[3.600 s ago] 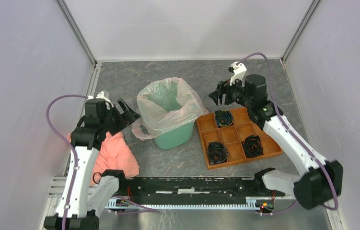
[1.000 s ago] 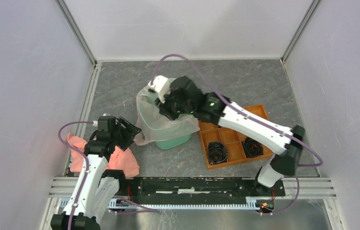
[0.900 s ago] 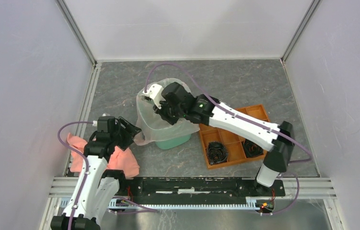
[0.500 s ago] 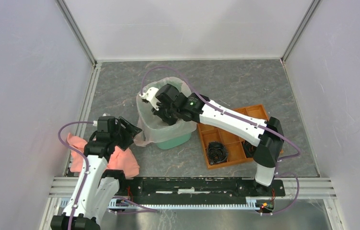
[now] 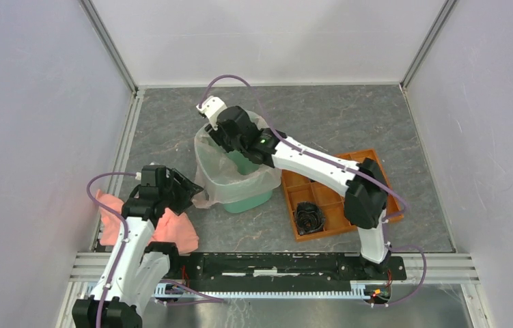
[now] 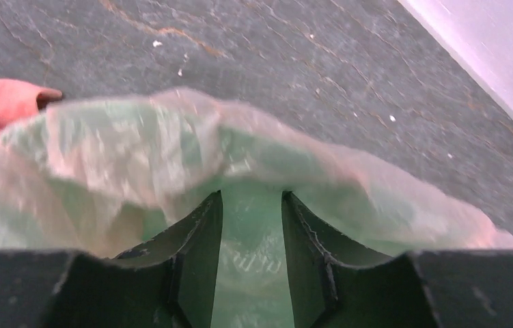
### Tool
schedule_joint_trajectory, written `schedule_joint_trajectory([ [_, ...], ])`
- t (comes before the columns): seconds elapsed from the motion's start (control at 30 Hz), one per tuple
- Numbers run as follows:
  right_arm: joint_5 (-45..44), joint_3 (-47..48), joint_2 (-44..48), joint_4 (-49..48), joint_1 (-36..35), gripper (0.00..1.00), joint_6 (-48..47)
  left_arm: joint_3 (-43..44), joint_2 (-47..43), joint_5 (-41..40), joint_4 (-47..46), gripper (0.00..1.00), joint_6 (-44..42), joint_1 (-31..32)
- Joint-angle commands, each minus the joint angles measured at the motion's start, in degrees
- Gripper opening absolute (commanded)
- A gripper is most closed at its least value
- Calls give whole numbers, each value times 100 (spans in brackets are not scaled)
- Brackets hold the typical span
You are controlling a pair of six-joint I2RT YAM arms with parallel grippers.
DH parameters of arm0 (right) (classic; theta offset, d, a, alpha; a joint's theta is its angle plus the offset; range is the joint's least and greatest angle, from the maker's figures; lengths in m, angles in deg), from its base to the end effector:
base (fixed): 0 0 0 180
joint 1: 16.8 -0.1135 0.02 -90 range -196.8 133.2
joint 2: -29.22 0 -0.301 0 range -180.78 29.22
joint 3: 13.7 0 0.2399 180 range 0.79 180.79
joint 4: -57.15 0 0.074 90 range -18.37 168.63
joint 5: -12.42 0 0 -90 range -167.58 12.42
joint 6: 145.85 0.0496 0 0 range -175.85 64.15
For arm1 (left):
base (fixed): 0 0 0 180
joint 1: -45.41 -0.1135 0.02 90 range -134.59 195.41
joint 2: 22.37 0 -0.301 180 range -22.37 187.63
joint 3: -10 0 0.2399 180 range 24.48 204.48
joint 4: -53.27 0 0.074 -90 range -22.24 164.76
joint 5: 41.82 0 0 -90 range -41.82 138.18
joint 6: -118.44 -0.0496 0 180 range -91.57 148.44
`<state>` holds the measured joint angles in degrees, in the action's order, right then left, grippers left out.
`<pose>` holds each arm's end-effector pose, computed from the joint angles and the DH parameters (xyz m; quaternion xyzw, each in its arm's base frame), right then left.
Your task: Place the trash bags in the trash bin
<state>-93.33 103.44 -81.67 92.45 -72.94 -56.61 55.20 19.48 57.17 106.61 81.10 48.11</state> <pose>0.2743 0.3846 0.3617 -0.3456 0.7837 0.1289 0.4997 0.1139 -0.0131 0.2341 -0.3713 0.8605 -0.2236 0.2678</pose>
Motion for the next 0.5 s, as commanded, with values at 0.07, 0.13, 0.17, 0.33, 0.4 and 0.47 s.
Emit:
schedule_joint_trajectory([
  [0.07, 497, 460, -704, -1459, -38, 44, 439, 21, 174, 148, -197, 68, -309, -15],
  [0.13, 441, 667, -725, -1161, -42, 44, 494, 71, 181, 91, -167, 68, -344, -23],
  [0.17, 373, 593, -605, -1015, -38, 44, 453, 94, 182, 99, -168, 68, -332, -18],
  [0.33, 61, -491, 440, -545, -20, 50, 127, 181, 160, 148, -220, 68, -325, -14],
  [0.4, 68, -712, 673, -248, -12, 56, -93, 175, 150, 115, -224, 69, -343, -16],
  [0.47, 234, -784, 729, 65, -13, 61, -278, 160, 164, 126, -261, 69, -361, -18],
])
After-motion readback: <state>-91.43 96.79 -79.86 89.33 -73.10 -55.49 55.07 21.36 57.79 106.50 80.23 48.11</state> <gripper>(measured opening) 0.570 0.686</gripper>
